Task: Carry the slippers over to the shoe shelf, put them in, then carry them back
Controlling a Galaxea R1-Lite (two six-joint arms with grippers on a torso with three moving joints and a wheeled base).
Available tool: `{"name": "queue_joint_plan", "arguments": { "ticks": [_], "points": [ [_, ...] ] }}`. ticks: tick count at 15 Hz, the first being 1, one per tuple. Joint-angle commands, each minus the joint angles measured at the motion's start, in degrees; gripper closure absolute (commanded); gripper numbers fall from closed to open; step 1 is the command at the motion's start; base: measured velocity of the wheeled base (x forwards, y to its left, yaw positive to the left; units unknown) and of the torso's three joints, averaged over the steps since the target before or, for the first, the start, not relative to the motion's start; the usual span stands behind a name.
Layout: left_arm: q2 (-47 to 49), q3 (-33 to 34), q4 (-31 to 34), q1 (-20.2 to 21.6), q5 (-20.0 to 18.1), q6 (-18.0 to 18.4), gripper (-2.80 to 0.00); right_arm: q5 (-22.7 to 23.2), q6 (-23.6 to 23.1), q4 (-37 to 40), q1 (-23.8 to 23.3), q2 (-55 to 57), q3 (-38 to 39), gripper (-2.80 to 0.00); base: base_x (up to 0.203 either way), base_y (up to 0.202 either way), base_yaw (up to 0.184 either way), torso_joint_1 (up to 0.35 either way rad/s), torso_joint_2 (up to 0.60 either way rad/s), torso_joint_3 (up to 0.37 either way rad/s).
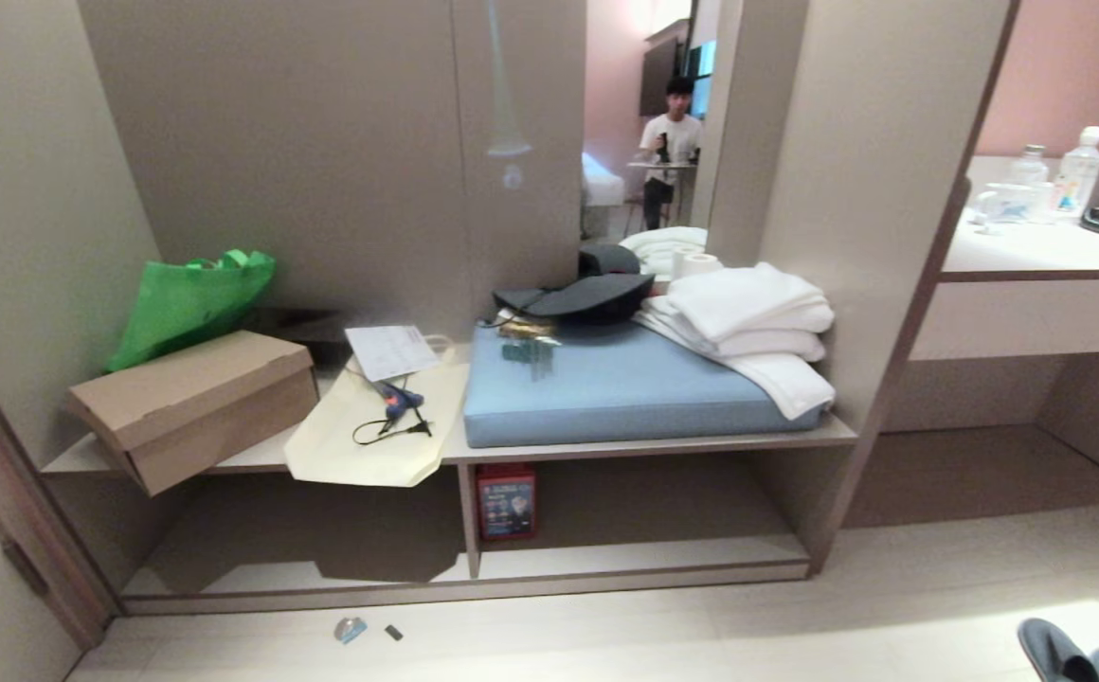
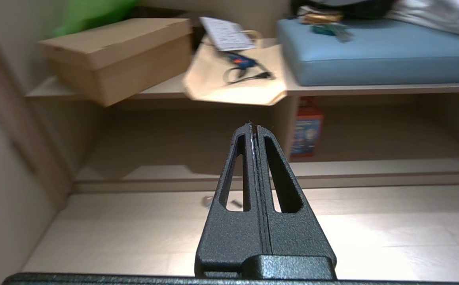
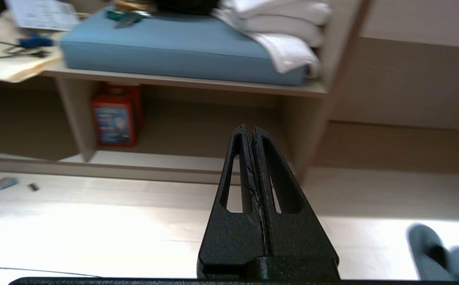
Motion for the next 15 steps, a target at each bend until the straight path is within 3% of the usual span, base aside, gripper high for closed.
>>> {"name": "queue_joint_plan", "arguments": {
  "ticks": [1, 4, 15],
  "points": [
    [0.0, 0.0, 0.0, 0.0, 0.0, 0.0, 0.0, -0.1, 0.0, 0.0, 0.0, 0.1, 0.0, 0.0, 0.002, -0.004, 0.169, 0.002, 0.0, 0.007],
    [0.0, 0.0, 0.0, 0.0, 0.0, 0.0, 0.0, -0.1, 0.0, 0.0, 0.0, 0.1, 0.0, 0.0, 0.001, -0.007, 0.109, 0.002, 0.0, 0.003],
    [0.0, 0.0, 0.0, 0.0, 0.0, 0.1, 0.0, -0.1, 0.2, 0.0, 0.1, 0.1, 0.0, 0.0, 0.0, 0.0, 0.0, 0.0, 0.0, 0.0]
  ]
}}
